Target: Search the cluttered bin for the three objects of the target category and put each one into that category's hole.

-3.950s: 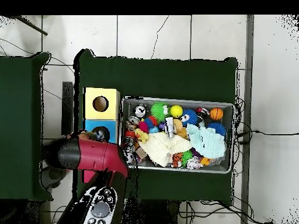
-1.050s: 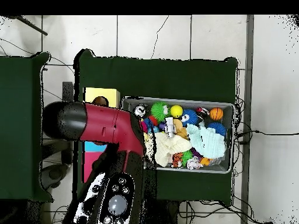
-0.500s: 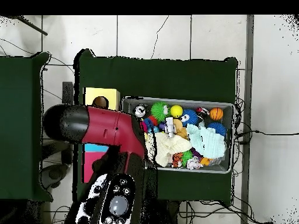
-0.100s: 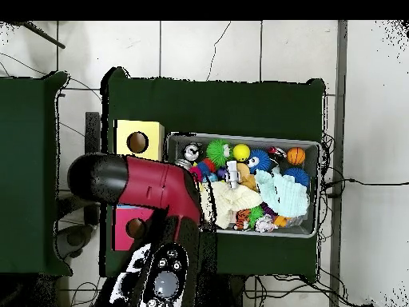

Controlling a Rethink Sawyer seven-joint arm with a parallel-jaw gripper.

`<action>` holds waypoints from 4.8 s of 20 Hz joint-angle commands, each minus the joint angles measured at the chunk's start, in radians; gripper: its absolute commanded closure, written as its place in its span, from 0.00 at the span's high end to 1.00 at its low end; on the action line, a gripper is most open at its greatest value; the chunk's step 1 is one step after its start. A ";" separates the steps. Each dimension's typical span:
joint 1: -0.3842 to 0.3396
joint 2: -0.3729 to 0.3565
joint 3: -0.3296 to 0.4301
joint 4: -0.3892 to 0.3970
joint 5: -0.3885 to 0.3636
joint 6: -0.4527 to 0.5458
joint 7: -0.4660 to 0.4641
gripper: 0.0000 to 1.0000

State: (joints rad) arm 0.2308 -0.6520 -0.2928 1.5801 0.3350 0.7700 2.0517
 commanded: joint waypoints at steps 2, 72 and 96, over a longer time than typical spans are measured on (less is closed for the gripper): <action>-0.004 0.006 0.077 0.157 -0.015 -0.110 0.132 1.00; -0.060 0.050 0.065 0.079 0.001 -0.092 0.134 1.00; -0.057 0.062 0.147 0.196 0.039 -0.227 0.141 1.00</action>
State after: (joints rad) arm 0.1996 -0.6037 -0.2566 1.6851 0.3541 0.5501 2.0517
